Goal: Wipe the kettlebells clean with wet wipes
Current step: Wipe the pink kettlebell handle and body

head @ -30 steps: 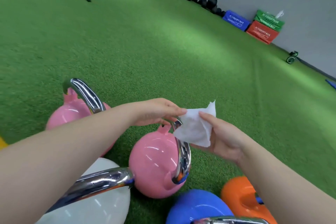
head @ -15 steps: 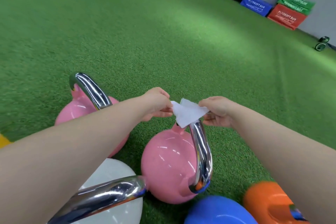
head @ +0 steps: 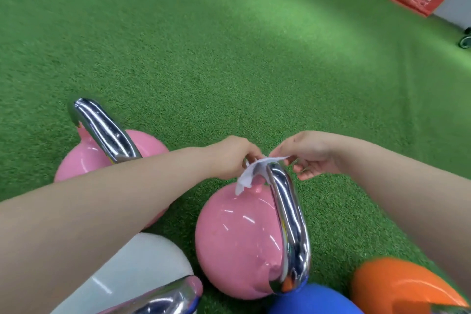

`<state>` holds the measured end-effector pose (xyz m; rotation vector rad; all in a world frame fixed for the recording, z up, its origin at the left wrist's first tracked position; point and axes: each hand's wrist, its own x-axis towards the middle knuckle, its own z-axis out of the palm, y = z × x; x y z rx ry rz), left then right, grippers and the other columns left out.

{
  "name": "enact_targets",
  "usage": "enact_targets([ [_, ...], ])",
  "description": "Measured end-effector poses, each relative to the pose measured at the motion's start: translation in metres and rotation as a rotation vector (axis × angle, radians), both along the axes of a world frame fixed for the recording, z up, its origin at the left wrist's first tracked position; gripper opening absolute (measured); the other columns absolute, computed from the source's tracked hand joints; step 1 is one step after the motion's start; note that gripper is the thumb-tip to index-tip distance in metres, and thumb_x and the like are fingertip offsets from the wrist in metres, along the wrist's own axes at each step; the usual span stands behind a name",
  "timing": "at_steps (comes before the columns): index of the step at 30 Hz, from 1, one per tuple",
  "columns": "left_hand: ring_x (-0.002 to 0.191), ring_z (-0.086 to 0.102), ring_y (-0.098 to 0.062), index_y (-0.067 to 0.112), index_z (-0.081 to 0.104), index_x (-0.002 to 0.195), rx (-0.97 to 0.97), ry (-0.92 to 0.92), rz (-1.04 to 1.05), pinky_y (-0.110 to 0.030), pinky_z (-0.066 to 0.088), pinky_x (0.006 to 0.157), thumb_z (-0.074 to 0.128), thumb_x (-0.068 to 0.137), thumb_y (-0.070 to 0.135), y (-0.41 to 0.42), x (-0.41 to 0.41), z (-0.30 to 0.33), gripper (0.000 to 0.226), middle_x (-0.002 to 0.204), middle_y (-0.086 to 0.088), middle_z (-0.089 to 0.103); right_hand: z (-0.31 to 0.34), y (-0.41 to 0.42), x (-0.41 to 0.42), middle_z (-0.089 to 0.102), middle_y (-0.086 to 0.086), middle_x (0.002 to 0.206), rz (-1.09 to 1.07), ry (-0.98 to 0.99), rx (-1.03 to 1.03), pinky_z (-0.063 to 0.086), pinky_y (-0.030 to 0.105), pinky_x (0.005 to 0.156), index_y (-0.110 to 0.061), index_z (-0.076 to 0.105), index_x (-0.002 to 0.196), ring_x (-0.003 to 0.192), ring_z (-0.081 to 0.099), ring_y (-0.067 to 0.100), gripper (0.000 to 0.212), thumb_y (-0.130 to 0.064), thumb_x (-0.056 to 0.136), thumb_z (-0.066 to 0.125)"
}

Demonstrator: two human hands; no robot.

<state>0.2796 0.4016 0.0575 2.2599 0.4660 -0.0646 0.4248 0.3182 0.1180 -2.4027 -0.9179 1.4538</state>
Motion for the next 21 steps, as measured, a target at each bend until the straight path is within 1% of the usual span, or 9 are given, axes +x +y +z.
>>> enact_targets([
  [2,0.064,0.049,-0.001,0.015,0.071,0.095,0.032,0.007,0.007,-0.015,0.042,0.061,0.073,0.078,0.029,0.002,0.002,-0.010,0.022,0.073,0.013,0.059,-0.012,0.000,0.001,0.062,0.006,0.101,0.036,-0.031,-0.008,0.055,0.032,0.073,-0.007,0.063,0.112,0.086,0.060,0.019,0.030,-0.029,0.092,0.054],
  [3,0.062,0.047,0.000,0.015,0.071,0.092,0.031,0.008,0.011,-0.014,0.039,0.059,0.073,0.077,0.030,0.003,0.004,-0.017,0.021,0.068,0.016,0.055,-0.019,-0.001,0.001,0.063,0.007,0.110,0.043,-0.046,-0.002,0.053,0.037,0.086,-0.009,0.063,0.112,0.101,0.059,0.022,0.032,-0.034,0.093,0.052],
  [4,0.063,0.047,-0.002,0.015,0.071,0.090,0.023,0.013,0.012,-0.014,0.038,0.058,0.073,0.077,0.029,0.003,0.006,-0.023,0.019,0.066,0.017,0.053,-0.025,-0.002,0.001,0.062,0.007,0.114,0.054,-0.063,0.010,0.048,0.039,0.095,-0.011,0.063,0.111,0.109,0.056,0.023,0.035,-0.037,0.094,0.049],
  [6,0.064,0.050,-0.006,0.016,0.069,0.083,0.016,0.040,-0.010,-0.014,0.038,0.056,0.073,0.077,0.026,0.004,0.009,-0.033,0.012,0.064,0.014,0.054,-0.035,-0.003,-0.001,0.062,0.005,0.116,0.067,-0.099,0.035,0.044,0.038,0.100,-0.011,0.063,0.112,0.113,0.054,0.021,0.042,-0.043,0.097,0.041],
  [10,0.055,0.041,-0.005,0.023,0.054,0.066,0.011,0.096,-0.035,-0.016,0.032,0.051,0.069,0.081,0.020,0.012,0.010,-0.048,0.021,0.058,0.012,0.047,-0.046,-0.010,-0.010,0.067,0.012,0.099,-0.007,-0.045,0.056,0.049,0.030,0.087,-0.002,0.062,0.111,0.091,0.061,0.020,0.057,-0.047,0.098,0.031],
  [14,0.070,0.047,-0.015,0.019,0.056,0.073,0.002,0.185,-0.088,-0.021,0.035,0.055,0.063,0.087,0.022,0.015,0.014,-0.052,0.016,0.066,0.006,0.050,-0.060,-0.026,-0.015,0.069,0.008,0.098,-0.066,-0.059,0.083,0.049,0.038,0.095,-0.006,0.064,0.109,0.093,0.065,0.019,0.054,-0.051,0.096,0.038],
  [17,0.076,0.049,-0.017,0.015,0.063,0.086,0.001,0.202,-0.143,-0.024,0.038,0.060,0.062,0.086,0.035,0.012,0.013,-0.054,0.020,0.079,0.002,0.056,-0.064,-0.042,-0.021,0.066,0.003,0.087,-0.102,-0.084,0.096,0.051,0.018,0.070,-0.005,0.062,0.096,0.077,0.062,0.012,0.035,-0.037,0.095,0.048],
  [19,0.067,0.047,-0.013,0.017,0.061,0.077,0.029,0.158,-0.089,-0.022,0.035,0.055,0.062,0.085,0.041,0.005,0.008,-0.056,0.025,0.072,0.004,0.053,-0.065,-0.051,-0.028,0.055,0.000,0.073,-0.185,-0.071,0.135,0.044,0.014,0.058,-0.009,0.054,0.077,0.063,0.051,0.009,0.020,-0.018,0.094,0.050],
  [21,0.057,0.043,-0.011,0.018,0.056,0.066,0.023,0.092,0.074,-0.022,0.033,0.051,0.064,0.083,0.042,-0.007,0.001,-0.056,0.031,0.063,0.006,0.049,-0.066,-0.057,-0.034,0.049,-0.004,0.072,-0.268,-0.072,0.159,0.043,0.009,0.047,-0.017,0.047,0.071,0.061,0.046,0.006,0.027,-0.006,0.096,0.044],
])
